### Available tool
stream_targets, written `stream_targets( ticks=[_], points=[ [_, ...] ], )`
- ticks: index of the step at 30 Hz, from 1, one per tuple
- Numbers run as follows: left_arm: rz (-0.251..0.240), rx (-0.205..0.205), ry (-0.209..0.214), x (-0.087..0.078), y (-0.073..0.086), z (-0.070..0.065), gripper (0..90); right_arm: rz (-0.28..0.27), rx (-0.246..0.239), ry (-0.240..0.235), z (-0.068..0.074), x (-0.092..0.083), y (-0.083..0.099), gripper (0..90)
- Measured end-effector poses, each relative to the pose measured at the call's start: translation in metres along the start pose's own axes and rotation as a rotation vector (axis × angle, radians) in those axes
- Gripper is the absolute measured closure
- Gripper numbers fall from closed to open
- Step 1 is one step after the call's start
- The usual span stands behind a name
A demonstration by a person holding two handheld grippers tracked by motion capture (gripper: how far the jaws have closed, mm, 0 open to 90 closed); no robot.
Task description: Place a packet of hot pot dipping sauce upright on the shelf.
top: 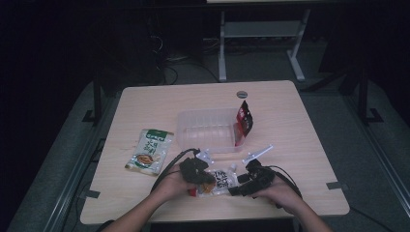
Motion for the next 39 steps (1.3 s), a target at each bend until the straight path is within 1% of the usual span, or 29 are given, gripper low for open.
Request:
stream_targets(
  ticks=[1,2,3,4,8,9,10,11,15,17,18,19,21,25,26,27,29,30,32,34,37,38,39],
  points=[
    [0.000,0.000,0.000,0.000,0.000,0.000,90.0,0.000,0.000,0.000,0.000,0.000,0.000,30.5],
    [0.000,-0.001,0.000,0.000,0.000,0.000,90.0,0.002,-0.010,-0.001,0.000,0.001,0.000,32.6],
    [-0.001,-0.001,-0.001,0.000,0.000,0.000,90.0,0.004,-0.003,-0.017,0.002,0.002,-0.001,35.7],
    [0.000,-0.001,0.000,0.000,0.000,0.000,90.0,0.004,-0.005,-0.017,0.001,0.003,-0.001,36.6],
    [-0.005,-0.003,0.002,0.000,0.001,0.000,90.0,0.012,0.021,-0.042,0.001,0.005,-0.003,40.7],
    [-0.005,-0.002,0.003,0.000,0.001,0.000,90.0,0.010,0.014,-0.055,0.001,0.006,-0.005,41.4],
    [-0.008,-0.002,0.002,0.000,0.001,0.000,90.0,0.020,0.022,-0.063,0.002,0.008,-0.006,42.4],
    [-0.009,-0.003,0.003,0.000,0.001,0.000,90.0,0.017,0.015,-0.066,0.002,0.010,-0.007,42.9],
    [-0.010,-0.007,0.006,0.000,0.002,0.001,90.0,0.034,0.021,-0.094,0.003,0.013,-0.011,46.6],
    [-0.010,-0.006,0.006,0.000,0.002,0.001,90.0,0.038,0.015,-0.088,0.002,0.014,-0.012,47.7],
    [-0.011,-0.007,0.007,0.000,0.002,0.001,90.0,0.040,0.027,-0.099,0.002,0.015,-0.013,48.4],
    [-0.011,-0.009,0.008,0.000,0.002,0.001,90.0,0.046,0.032,-0.109,0.001,0.016,-0.015,51.5],
    [-0.012,-0.007,0.005,0.000,0.002,0.000,90.0,0.038,0.030,-0.114,0.001,0.018,-0.015,52.9],
    [-0.010,-0.007,0.015,-0.001,0.002,0.002,90.0,0.018,0.028,-0.102,0.002,0.019,-0.016,56.2],
    [-0.009,-0.007,0.014,-0.001,0.002,0.001,90.0,0.008,0.020,-0.100,0.001,0.019,-0.016,56.9],
    [-0.010,-0.007,0.014,-0.001,0.002,0.001,90.0,0.006,0.016,-0.102,0.001,0.019,-0.016,57.4],
    [-0.010,-0.007,0.013,-0.001,0.003,0.001,90.0,0.007,0.025,-0.111,0.001,0.019,-0.016,58.3],
    [-0.013,-0.010,0.014,-0.001,0.003,0.002,90.0,0.002,0.038,-0.119,-0.001,0.019,-0.017,60.2],
    [-0.013,-0.012,0.016,-0.001,0.003,0.002,90.0,-0.005,0.047,-0.131,-0.003,0.019,-0.018,63.3],
    [-0.016,-0.019,0.018,-0.001,0.003,0.002,90.0,0.000,0.058,-0.126,-0.004,0.020,-0.018,67.0],
    [-0.018,-0.022,0.015,-0.001,0.004,0.002,90.0,0.002,0.056,-0.126,-0.005,0.021,-0.018,71.6],
    [-0.020,-0.023,0.014,-0.001,0.004,0.002,90.0,0.000,0.043,-0.125,-0.006,0.022,-0.018,73.2],
    [-0.023,-0.024,0.013,-0.001,0.004,0.002,90.0,-0.002,0.039,-0.122,-0.005,0.022,-0.018,74.4]
  ],
)
Point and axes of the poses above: each handheld gripper's, and its own axes: x roughly forward along the jaws, y roughly out of its underside, z roughly to its left, the point moved 3 cm from there along x, roughly forward along the jaws, and after that the axes turned 12 degrees about x, right-handed, at the moved point
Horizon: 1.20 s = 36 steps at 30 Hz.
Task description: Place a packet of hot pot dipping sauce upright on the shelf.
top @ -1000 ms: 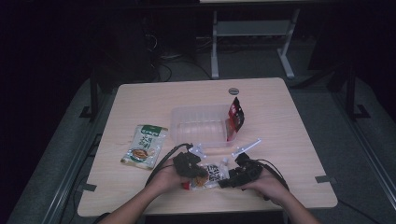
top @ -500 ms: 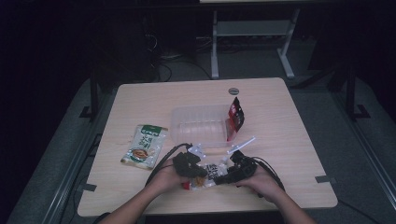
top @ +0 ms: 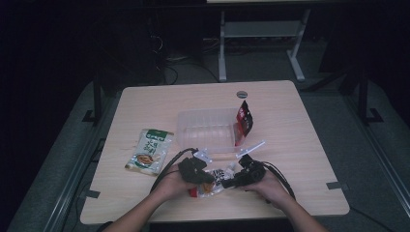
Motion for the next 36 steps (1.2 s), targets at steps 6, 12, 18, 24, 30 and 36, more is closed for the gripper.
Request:
stream_targets(
  ticks=[6,12,18,24,30,36],
  points=[
    [-0.019,0.012,-0.003,-0.004,0.001,-0.001,90.0,-0.002,-0.050,0.018,0.003,-0.001,-0.001,84.5],
    [-0.037,0.030,-0.002,-0.008,0.000,-0.003,89.9,-0.006,-0.076,0.005,0.006,-0.003,-0.001,89.0],
    [-0.077,0.046,-0.017,-0.020,-0.001,-0.004,90.0,-0.013,-0.112,-0.008,0.009,-0.013,-0.002,89.2],
    [-0.120,0.044,-0.045,-0.044,0.005,-0.004,89.9,-0.028,-0.152,-0.015,0.013,-0.024,-0.001,89.3],
    [-0.128,0.032,-0.045,-0.051,0.008,-0.002,90.0,-0.041,-0.168,-0.018,0.016,-0.034,-0.001,89.4],
    [-0.118,0.036,-0.034,-0.049,0.009,-0.003,89.9,-0.080,-0.190,-0.025,0.019,-0.049,-0.001,89.5]
  ],
)
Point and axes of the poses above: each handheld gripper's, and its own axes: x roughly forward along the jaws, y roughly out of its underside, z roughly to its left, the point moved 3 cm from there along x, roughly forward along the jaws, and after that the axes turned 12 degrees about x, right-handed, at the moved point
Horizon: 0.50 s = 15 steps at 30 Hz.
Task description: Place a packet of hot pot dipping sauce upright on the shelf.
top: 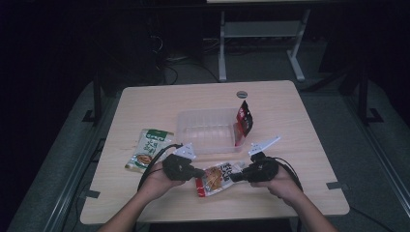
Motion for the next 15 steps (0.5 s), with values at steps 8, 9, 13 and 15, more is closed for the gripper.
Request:
stream_targets(
  ticks=[8,9,13,15],
  points=[
    [0.002,0.004,0.015,0.009,-0.003,-0.001,89.9,-0.045,-0.039,-0.020,0.006,-0.008,-0.003,89.5],
    [-0.001,0.002,0.015,0.011,-0.004,-0.002,90.0,-0.055,-0.044,-0.027,0.008,-0.009,-0.004,89.6],
    [0.001,0.016,0.024,0.015,-0.006,-0.005,89.9,-0.075,-0.045,-0.055,0.013,-0.012,-0.007,89.6],
    [0.000,0.021,0.024,0.019,-0.009,-0.007,90.0,-0.095,-0.072,-0.076,0.017,-0.011,-0.010,89.6]
  ],
)
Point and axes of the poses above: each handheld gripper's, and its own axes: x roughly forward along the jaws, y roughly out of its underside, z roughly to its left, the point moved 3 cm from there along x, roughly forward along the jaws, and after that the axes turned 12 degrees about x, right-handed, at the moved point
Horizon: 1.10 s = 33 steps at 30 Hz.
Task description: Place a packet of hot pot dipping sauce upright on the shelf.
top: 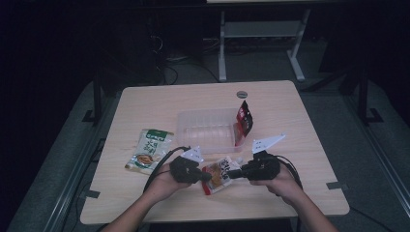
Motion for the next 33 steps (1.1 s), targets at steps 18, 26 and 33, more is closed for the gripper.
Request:
stream_targets(
  ticks=[18,26,33],
  points=[
    [-0.078,0.020,0.031,0.012,-0.017,-0.007,89.9,-0.054,-0.043,-0.094,0.019,0.005,-0.012,89.7],
    [-0.098,-0.006,0.012,-0.006,-0.009,0.000,89.9,-0.071,-0.040,-0.073,0.017,-0.002,-0.011,89.7],
    [-0.095,-0.086,0.001,-0.036,0.013,0.007,80.7,-0.070,-0.067,-0.044,0.018,-0.010,-0.022,89.7]
  ],
)
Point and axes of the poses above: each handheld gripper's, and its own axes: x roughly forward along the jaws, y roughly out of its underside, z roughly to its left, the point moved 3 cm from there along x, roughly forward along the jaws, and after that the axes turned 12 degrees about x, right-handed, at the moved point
